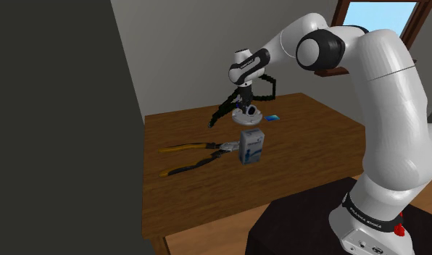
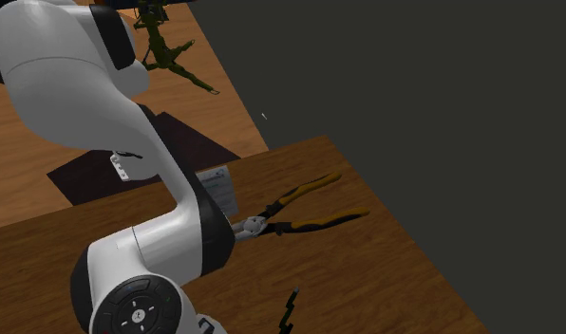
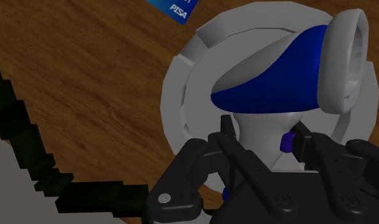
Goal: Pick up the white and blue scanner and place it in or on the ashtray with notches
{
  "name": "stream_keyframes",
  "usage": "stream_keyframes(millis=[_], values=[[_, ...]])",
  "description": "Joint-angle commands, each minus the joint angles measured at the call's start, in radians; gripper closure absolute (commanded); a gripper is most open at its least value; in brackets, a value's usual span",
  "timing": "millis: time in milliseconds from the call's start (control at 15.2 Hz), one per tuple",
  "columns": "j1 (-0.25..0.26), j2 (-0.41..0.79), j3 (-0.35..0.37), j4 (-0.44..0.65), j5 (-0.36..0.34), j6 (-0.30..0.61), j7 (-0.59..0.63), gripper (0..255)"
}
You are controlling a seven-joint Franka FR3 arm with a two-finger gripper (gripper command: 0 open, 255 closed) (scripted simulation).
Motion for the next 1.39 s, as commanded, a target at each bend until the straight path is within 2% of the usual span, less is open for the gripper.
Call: stream_keyframes(millis=[0, 396, 462, 792, 1056, 1320], values=[[0.0, 0.001, 0.0, -0.005, 0.0, 0.007, 0.001, 255], [0.0, 0.001, 0.0, -0.005, 0.0, 0.007, 0.001, 255], [0.0, 0.001, 0.0, -0.005, 0.0, 0.007, 0.001, 0], [0.0, 0.001, 0.0, -0.005, 0.0, 0.007, 0.001, 0], [0.01, -0.047, 0.003, 0.046, 0.002, -0.093, -0.001, 0], [0.01, -0.047, 0.003, 0.046, 0.002, -0.093, -0.001, 0]])
